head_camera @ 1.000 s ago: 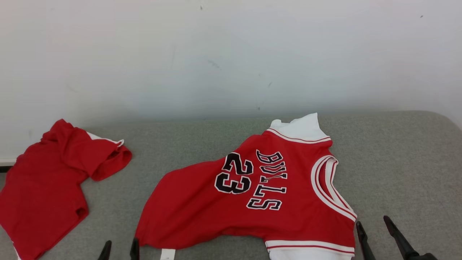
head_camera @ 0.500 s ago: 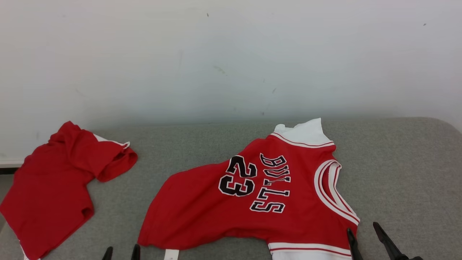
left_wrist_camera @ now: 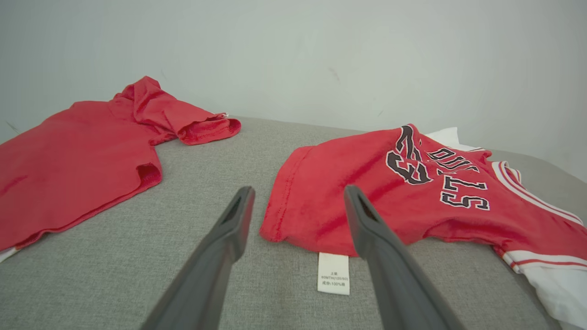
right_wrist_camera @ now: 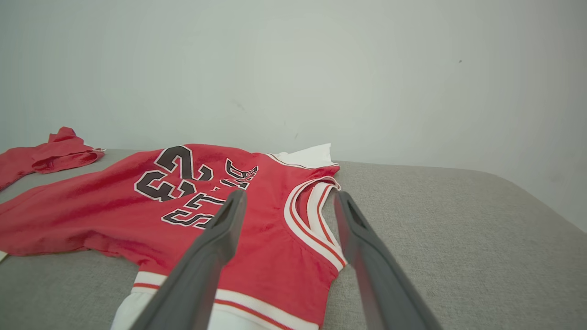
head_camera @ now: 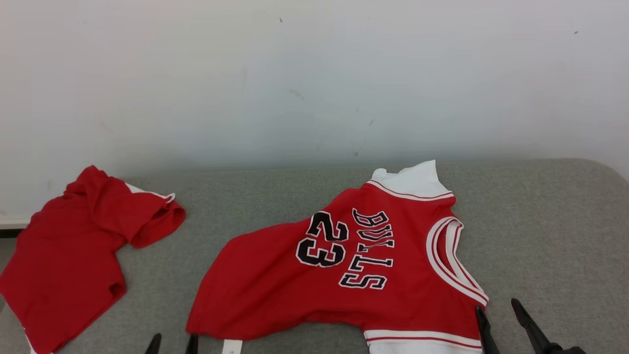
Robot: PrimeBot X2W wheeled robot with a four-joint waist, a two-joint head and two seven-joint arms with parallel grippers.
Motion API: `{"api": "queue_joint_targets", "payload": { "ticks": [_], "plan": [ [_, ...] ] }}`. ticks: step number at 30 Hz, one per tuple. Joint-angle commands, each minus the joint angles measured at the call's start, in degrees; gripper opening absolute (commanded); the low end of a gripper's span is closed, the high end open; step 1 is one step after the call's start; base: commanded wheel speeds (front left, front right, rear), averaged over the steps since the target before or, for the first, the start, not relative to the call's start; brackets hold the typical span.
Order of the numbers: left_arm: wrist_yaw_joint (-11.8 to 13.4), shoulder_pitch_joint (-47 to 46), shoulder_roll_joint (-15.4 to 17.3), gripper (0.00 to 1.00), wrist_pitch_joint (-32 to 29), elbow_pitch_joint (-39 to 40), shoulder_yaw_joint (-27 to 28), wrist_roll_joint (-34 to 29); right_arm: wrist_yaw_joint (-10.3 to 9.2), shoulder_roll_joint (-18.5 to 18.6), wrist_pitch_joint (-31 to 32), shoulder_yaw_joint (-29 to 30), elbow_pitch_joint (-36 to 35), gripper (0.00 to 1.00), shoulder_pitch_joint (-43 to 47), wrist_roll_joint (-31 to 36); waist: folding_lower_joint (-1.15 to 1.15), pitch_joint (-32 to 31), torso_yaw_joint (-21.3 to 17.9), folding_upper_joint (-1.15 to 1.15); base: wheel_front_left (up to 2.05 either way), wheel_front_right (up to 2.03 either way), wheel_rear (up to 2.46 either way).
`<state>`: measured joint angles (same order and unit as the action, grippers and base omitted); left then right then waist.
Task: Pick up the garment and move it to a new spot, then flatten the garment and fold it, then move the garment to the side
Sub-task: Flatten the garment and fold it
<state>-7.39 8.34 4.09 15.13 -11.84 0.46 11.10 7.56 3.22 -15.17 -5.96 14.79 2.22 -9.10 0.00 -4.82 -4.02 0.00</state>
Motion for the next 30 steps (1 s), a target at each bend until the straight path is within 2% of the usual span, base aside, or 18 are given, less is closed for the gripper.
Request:
{"api": "queue_joint_targets", "payload": {
  "ticks": [1, 8, 14, 19, 25, 30],
  "plan": [
    [-0.15, -0.71, 0.94, 1.00, 0.02, 0.10, -0.44, -0.02, -0.15, 0.17, 0.04, 0.15, -0.57, 1.00, -0.07, -0.20, 0.00, 0.12, -0.02, 0.00, 0.00, 0.00, 0.00],
    [-0.15, -2.36, 6.46, 1.00, -0.01, -2.47, -6.67, 0.59, -0.15, 2.56, 1.22, -1.10, -0.39, 1.00, 3.52, -3.85, 0.00, 0.88, 0.01, 0.00, 0.00, 0.00, 0.00],
    [-0.04, -5.39, 11.31, 1.00, -3.59, -3.57, -10.77, 1.11, -0.15, 7.17, 11.47, -7.96, -2.55, 1.00, 7.21, -7.82, 0.00, 2.68, -1.02, 0.00, 0.00, 0.00, 0.00],
    [-0.05, -7.39, 14.79, 1.00, -6.49, -3.04, -13.04, 0.69, -0.15, 9.15, 18.62, -11.75, -5.63, 1.00, 9.70, -12.44, 0.00, 4.42, -2.01, 0.00, 0.00, 0.00, 0.00],
    [-0.05, -10.57, 17.75, 1.00, -7.73, -4.18, -15.28, 1.40, -0.15, 8.58, 22.44, -13.14, -6.06, 1.00, 9.17, -14.34, 0.00, 6.83, -2.46, 0.00, 0.00, 0.00, 0.00],
    [-0.05, -13.75, 18.27, 1.00, -7.23, -7.39, -14.97, 3.00, -0.15, 7.67, 23.13, -14.97, -4.64, 1.00, 7.02, -14.48, 0.00, 9.24, -2.02, 0.00, 0.00, 0.00, 0.00]
  ]
}}
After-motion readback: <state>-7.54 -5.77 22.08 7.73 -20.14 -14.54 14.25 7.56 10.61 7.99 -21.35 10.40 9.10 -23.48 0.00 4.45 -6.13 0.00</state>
